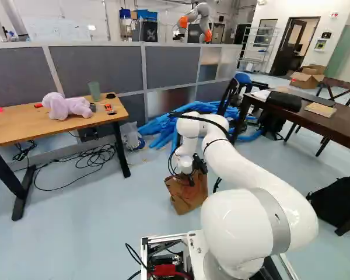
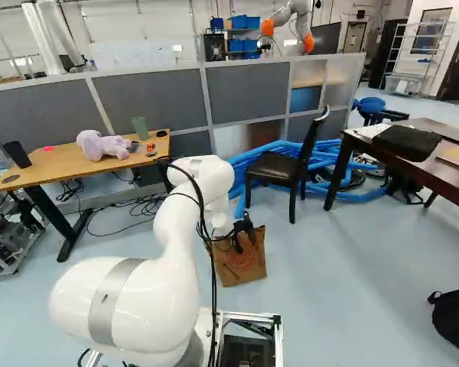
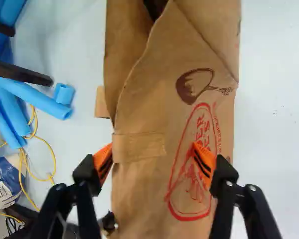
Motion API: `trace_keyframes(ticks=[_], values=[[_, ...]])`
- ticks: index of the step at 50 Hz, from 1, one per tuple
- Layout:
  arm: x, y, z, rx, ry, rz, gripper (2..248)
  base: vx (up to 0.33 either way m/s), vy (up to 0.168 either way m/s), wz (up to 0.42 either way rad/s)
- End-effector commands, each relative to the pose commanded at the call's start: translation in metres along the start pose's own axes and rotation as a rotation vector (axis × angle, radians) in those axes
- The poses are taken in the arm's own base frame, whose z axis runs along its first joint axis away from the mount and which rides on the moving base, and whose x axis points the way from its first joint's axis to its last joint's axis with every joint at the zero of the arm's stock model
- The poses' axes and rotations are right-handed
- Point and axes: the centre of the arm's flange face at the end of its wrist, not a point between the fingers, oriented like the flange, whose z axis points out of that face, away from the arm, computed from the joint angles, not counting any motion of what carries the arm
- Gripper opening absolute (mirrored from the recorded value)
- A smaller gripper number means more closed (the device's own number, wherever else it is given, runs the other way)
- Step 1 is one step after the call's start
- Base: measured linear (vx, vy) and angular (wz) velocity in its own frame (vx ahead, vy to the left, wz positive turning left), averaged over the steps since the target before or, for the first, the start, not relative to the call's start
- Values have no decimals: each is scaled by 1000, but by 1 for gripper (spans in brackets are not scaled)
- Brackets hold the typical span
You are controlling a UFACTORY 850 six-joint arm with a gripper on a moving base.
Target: Pick up the bag on the ground and place it on the table
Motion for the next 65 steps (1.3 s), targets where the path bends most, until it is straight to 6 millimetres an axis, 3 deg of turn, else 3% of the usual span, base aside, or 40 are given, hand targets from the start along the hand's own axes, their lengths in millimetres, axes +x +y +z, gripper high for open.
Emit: trace_keyframes(ticks=[1,5,6,11,12,16,17,21,22,27,28,65], values=[[0,0,0,0,0,0,189,0,0,0],[0,0,0,0,0,0,189,0,0,0],[0,0,0,0,0,0,152,0,0,0],[0,0,0,0,0,0,152,0,0,0],[0,0,0,0,0,0,114,0,0,0],[0,0,0,0,0,0,114,0,0,0],[0,0,0,0,0,0,76,0,0,0],[0,0,0,0,0,0,76,0,0,0],[0,0,0,0,0,0,39,0,0,0],[0,0,0,0,0,0,39,0,0,0],[0,0,0,0,0,0,21,0,0,0],[15,-14,-46,4,1,1,21,0,0,0]])
